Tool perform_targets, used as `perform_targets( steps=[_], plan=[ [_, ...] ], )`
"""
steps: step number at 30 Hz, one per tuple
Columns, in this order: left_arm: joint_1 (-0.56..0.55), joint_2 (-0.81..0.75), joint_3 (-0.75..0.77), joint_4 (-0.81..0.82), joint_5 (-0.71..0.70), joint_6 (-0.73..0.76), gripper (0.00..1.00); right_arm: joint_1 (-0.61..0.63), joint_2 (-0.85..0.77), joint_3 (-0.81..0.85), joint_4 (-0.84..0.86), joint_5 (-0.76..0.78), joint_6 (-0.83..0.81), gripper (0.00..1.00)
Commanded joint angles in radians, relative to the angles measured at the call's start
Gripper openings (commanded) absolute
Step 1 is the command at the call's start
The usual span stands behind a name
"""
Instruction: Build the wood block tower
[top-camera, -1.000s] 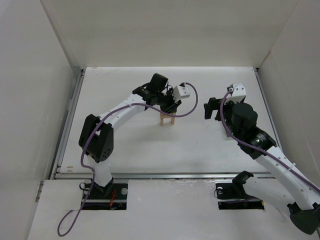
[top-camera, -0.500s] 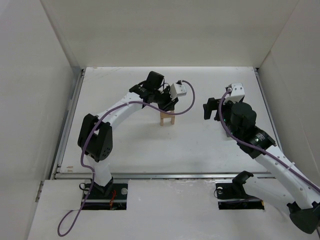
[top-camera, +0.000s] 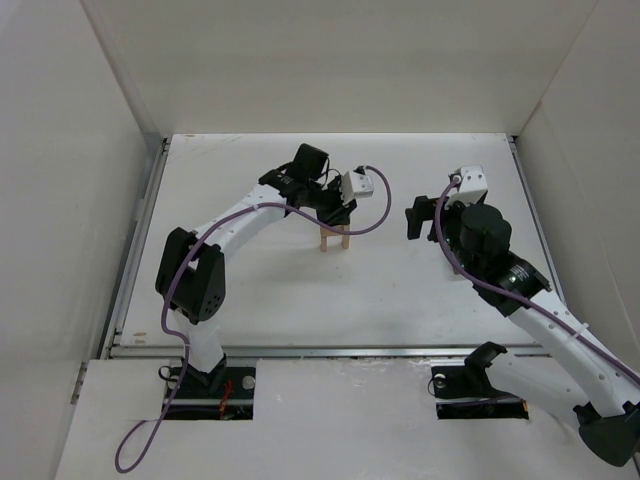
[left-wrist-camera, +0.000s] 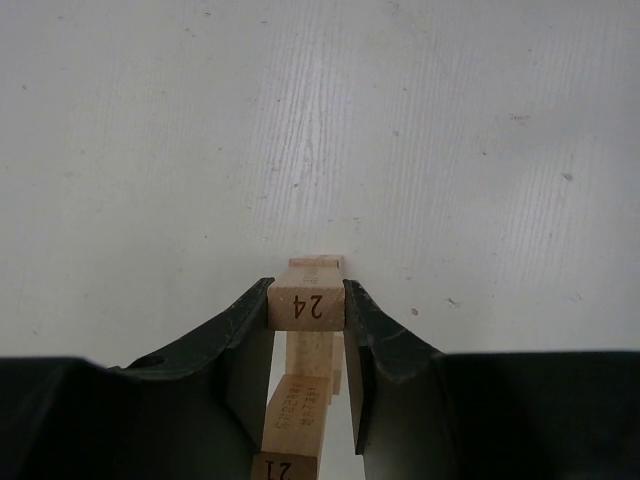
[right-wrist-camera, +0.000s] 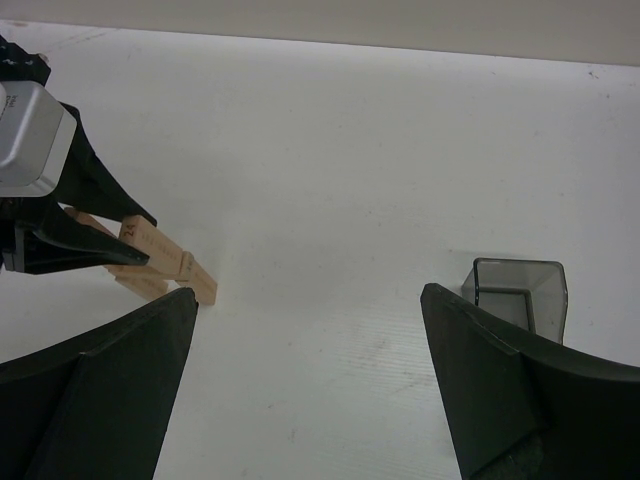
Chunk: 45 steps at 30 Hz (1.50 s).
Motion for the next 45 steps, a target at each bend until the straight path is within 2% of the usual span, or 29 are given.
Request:
perform_targets(
  steps=[1, 13, 45],
  plan=[
    [0.007, -0.012, 0.042, -0.013, 0.045, 0.035, 0.08, -0.004, -0.006, 0.006, 0.037, -0.009, -0.009, 0.99],
    [0.007, -0.012, 0.042, -0.003, 0.035, 0.074, 0.1, -0.004, -0.006, 0.006, 0.037, -0.009, -0.009, 0.99],
    [0.007, -0.003, 0.06, -0.003, 0.064, 0.055, 0.12, -0.004, 0.003, 0.006, 0.037, -0.018, -0.009, 0.99]
  ],
)
